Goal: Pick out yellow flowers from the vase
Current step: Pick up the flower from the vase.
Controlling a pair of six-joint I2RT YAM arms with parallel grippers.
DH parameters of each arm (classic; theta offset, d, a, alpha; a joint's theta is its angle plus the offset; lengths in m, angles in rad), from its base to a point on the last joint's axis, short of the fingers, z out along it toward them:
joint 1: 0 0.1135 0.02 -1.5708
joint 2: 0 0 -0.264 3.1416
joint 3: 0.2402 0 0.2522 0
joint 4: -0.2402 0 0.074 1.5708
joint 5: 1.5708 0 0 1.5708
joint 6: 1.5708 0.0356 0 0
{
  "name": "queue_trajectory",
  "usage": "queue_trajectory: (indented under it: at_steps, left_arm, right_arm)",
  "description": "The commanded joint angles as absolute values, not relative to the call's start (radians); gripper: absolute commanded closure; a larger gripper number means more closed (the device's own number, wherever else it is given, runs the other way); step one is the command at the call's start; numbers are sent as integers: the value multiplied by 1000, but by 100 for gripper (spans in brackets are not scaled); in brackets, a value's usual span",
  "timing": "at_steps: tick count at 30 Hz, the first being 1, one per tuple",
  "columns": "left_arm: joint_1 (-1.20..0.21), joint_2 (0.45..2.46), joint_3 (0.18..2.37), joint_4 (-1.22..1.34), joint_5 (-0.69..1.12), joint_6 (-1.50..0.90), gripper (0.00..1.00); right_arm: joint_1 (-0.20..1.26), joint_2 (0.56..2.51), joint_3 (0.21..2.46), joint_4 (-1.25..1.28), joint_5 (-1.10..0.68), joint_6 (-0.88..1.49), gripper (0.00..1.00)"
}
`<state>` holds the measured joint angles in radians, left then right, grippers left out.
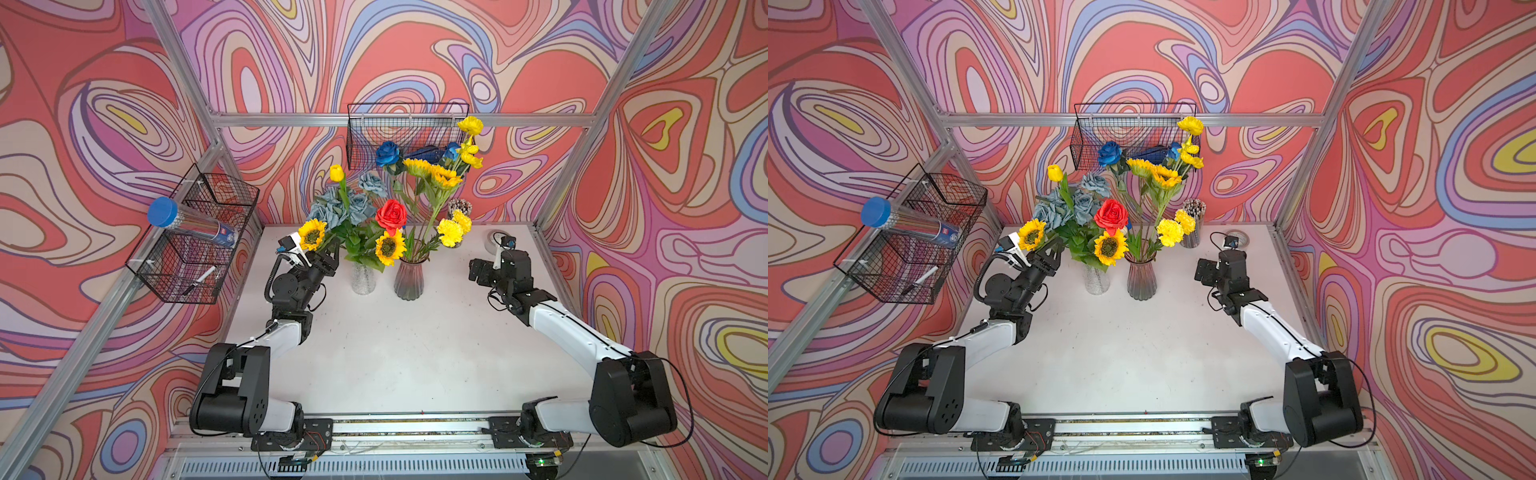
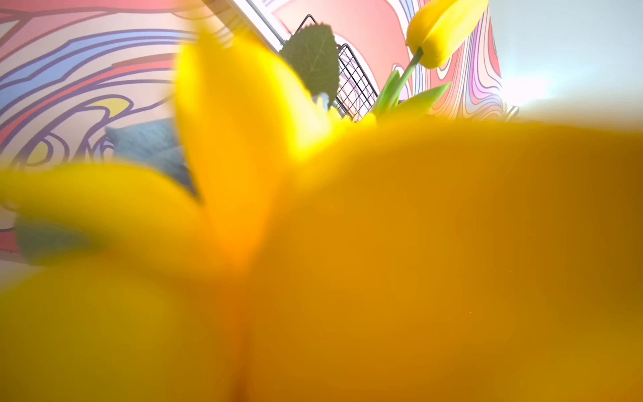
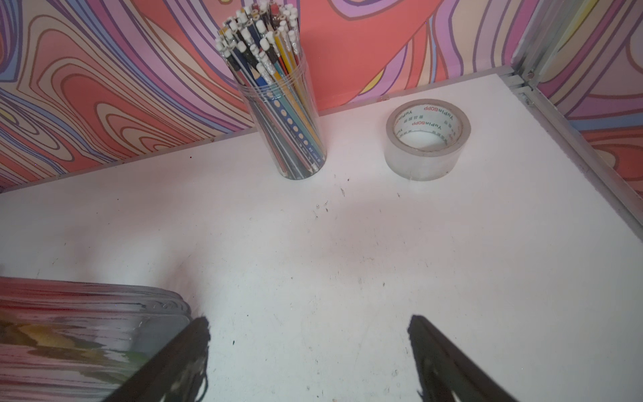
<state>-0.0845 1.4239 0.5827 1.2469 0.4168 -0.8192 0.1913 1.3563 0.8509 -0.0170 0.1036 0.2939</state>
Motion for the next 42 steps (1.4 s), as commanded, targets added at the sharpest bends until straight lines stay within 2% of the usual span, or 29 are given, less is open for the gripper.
queue_trajectory:
  at_steps: [1, 9, 14, 17, 28, 35, 42]
  left_arm:
    - [-86, 1431, 604, 1316, 437, -854, 67]
    - [-86, 1358, 601, 1218, 463, -823, 79]
    - [-86, 1302, 582, 1152, 468, -783, 82]
    - [-86, 1271, 574, 1119, 467, -766, 88]
    - [-86, 1158, 596, 913, 462, -660, 96]
    - [-87, 1091, 616, 768, 407, -564, 97]
    - [-86, 1074, 664, 658, 386, -499, 89]
  right_arm:
    - [196, 1362, 866, -31, 96, 296, 8]
    - [197, 1374, 866, -25, 95, 302, 8]
    - [197, 1385, 867, -21, 87, 304, 8]
    - [197, 1385, 867, -21, 87, 305, 8]
    - [196, 1380, 854, -12, 90, 304, 7]
    - [196, 1381, 849, -12, 90, 303, 7]
    - [197, 1374, 838, -6, 92, 305, 7]
